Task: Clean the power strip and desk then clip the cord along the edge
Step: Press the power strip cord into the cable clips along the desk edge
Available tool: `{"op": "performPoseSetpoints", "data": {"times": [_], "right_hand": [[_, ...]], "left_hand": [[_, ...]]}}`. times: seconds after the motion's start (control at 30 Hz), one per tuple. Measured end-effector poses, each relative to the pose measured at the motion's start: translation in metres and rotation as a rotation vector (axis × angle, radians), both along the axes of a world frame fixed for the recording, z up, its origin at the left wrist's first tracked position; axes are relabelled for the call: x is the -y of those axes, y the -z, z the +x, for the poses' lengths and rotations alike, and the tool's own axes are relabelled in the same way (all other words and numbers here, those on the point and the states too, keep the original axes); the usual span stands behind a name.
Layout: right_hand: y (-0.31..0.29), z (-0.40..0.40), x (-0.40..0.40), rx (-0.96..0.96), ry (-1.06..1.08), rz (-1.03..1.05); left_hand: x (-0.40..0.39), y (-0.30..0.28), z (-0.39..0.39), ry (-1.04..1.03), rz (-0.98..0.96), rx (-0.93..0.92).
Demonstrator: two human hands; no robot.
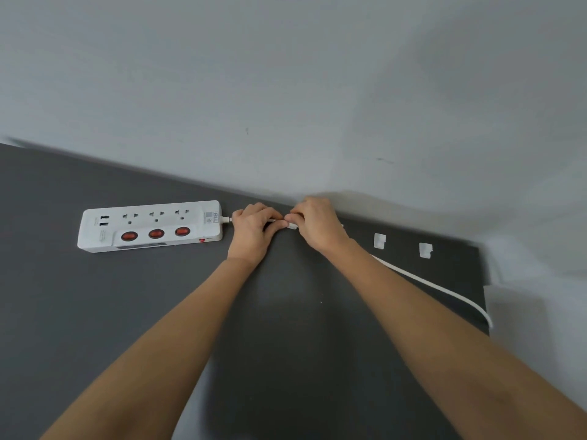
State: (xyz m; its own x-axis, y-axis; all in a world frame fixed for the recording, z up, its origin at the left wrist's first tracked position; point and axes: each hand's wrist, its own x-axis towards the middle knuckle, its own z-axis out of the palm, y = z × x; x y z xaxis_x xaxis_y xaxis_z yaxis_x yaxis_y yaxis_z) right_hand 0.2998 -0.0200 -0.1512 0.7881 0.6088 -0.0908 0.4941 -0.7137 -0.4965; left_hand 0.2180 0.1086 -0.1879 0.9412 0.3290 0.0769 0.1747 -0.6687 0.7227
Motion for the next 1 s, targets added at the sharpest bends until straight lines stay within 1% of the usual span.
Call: {"op": "performPoseSetpoints", "data": {"times": [0.13, 0.33, 0.43, 0.47, 0.53, 0.57, 0.67, 0.73, 0.83, 1.0], "right_hand": [[-0.001, 0.002, -0.001, -0.004, 0.017, 0.002], [-0.003, -0.002, 0.002, 0.013, -0.015, 0.010], [-0.010, 0.000, 0.015, -0.025, -0.073, 0.027], [-0.011, 0.001, 0.024, 0.004, -0.044, 0.047], [-0.013, 0.004, 0.049, 0.097, 0.102, 0.107], [-0.013, 0.005, 0.063, 0.103, 0.156, 0.116], [-0.011, 0.003, 0.088, -0.036, 0.158, 0.059], [-0.008, 0.003, 0.090, -0.072, 0.149, 0.034], [-0.005, 0.007, 0.086, -0.062, 0.124, 0.027], [-0.001, 0.010, 0.086, -0.048, 0.126, 0.002]], "left_hand": [[0.001, -0.006, 0.006, -0.047, -0.055, -0.008], [-0.004, -0.010, 0.017, -0.034, -0.030, -0.063], [-0.006, -0.013, 0.015, 0.021, 0.001, -0.060], [-0.004, -0.014, 0.013, 0.046, 0.016, -0.043], [0.006, -0.019, 0.011, 0.118, 0.057, 0.015], [0.012, -0.020, 0.012, 0.168, 0.084, 0.031], [0.032, -0.017, 0.019, 0.290, 0.124, -0.007], [0.041, -0.013, 0.023, 0.263, 0.102, -0.032], [0.049, -0.011, 0.029, 0.169, 0.036, -0.049], [0.054, -0.014, 0.034, 0.138, -0.028, -0.104]]}}
